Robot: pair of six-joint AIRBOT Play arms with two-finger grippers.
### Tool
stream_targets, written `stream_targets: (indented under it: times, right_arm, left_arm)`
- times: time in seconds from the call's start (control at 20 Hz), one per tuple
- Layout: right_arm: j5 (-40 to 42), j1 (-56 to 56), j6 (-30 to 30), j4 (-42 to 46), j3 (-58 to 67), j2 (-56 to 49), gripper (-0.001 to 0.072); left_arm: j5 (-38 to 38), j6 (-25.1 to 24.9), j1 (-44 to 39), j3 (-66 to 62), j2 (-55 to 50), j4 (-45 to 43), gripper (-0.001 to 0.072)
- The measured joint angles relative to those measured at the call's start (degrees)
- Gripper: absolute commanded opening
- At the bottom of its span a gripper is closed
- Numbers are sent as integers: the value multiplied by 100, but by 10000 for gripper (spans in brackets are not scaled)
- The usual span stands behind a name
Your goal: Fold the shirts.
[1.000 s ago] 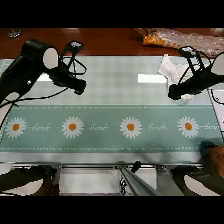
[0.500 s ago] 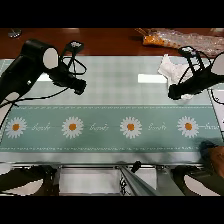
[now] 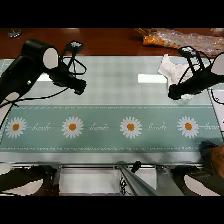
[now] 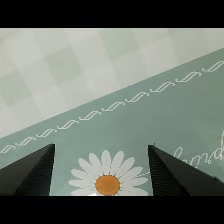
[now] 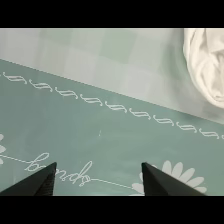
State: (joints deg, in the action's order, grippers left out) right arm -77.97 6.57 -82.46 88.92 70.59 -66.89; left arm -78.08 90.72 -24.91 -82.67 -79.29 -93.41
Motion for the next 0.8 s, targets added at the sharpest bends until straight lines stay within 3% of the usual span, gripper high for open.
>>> stream_targets:
  times: [0.55, 0.7, 0.8]
  right_arm:
    - [717, 0, -7, -127, 0, -7, 595]
    - [1423, -28, -214, 219, 0, -48, 594]
    - [2212, -210, -662, 564, 63, -127, 594]
  left_arm:
    - [7, 2, -4, -2, -184, 0, 715]
    - [138, -92, 17, -2, -291, -13, 714]
    - [223, -61, 61, -17, -313, -28, 714]
